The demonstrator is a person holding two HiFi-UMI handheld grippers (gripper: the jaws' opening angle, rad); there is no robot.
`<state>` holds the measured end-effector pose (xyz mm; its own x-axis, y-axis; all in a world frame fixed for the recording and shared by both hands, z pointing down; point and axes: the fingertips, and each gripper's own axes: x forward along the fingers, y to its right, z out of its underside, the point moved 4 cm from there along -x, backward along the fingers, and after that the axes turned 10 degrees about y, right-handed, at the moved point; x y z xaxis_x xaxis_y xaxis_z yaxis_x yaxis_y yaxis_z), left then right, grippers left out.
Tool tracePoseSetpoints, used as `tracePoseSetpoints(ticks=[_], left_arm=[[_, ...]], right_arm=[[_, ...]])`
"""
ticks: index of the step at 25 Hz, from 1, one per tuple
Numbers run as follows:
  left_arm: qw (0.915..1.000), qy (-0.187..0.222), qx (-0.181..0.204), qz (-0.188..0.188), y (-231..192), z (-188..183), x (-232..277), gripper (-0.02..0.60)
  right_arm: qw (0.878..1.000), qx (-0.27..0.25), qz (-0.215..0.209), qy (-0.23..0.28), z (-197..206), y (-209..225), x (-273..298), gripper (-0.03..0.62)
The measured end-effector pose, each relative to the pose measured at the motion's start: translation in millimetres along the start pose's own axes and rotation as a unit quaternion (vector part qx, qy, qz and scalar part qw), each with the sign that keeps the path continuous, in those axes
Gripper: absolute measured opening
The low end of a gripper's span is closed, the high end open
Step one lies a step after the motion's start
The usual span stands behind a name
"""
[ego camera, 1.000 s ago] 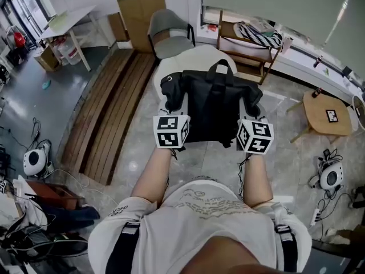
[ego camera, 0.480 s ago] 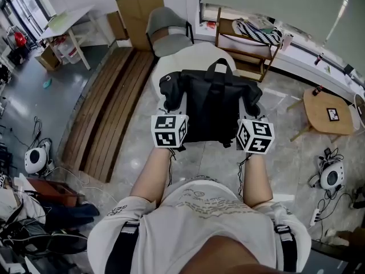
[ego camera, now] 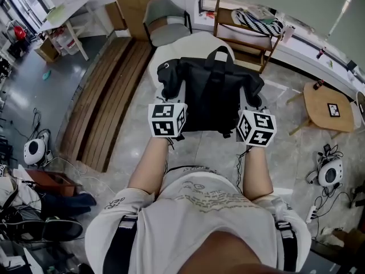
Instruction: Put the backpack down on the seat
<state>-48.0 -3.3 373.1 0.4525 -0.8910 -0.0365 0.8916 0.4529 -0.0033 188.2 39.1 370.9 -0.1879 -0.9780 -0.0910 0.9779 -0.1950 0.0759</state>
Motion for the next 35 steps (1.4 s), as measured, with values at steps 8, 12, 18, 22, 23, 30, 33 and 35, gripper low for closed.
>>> tracePoseSetpoints(ticks=[8,12,18,22,23,30,33,35], left_arm=[[1.0000,0.004,-0.001,0.004,10,-1,2,0.074],[1.0000,0.005,-0.002,0.006,9,-1,6,0.074],[0.9999,0.015,-0.003,0.007,7,-1,12,0.074],[0.9997,0.022,-0.003,0.011,6,4,22,0.074],[0.9997,0.022,-0.004,0.011,5,6,24,0.074],[0.9994,0.027,-0.015,0.014,-8,14,56,0.074],[0.9994,0.019,-0.024,0.016,-28,18,87,0.074],[0.9994,0.012,-0.030,0.016,-42,21,107,0.074]], right_arm=[[1.000,-0.001,-0.001,0.008,-4,9,-4,0.069],[1.000,0.000,-0.004,0.011,-5,11,-2,0.069],[1.000,0.000,-0.008,0.021,-5,13,4,0.069],[1.000,0.001,-0.007,0.026,0,18,10,0.069],[1.000,0.001,-0.007,0.026,2,19,12,0.069],[1.000,-0.002,-0.006,0.028,7,29,42,0.069],[1.000,-0.002,-0.004,0.020,11,32,79,0.069],[1.000,-0.002,-0.005,0.012,13,33,104,0.069]])
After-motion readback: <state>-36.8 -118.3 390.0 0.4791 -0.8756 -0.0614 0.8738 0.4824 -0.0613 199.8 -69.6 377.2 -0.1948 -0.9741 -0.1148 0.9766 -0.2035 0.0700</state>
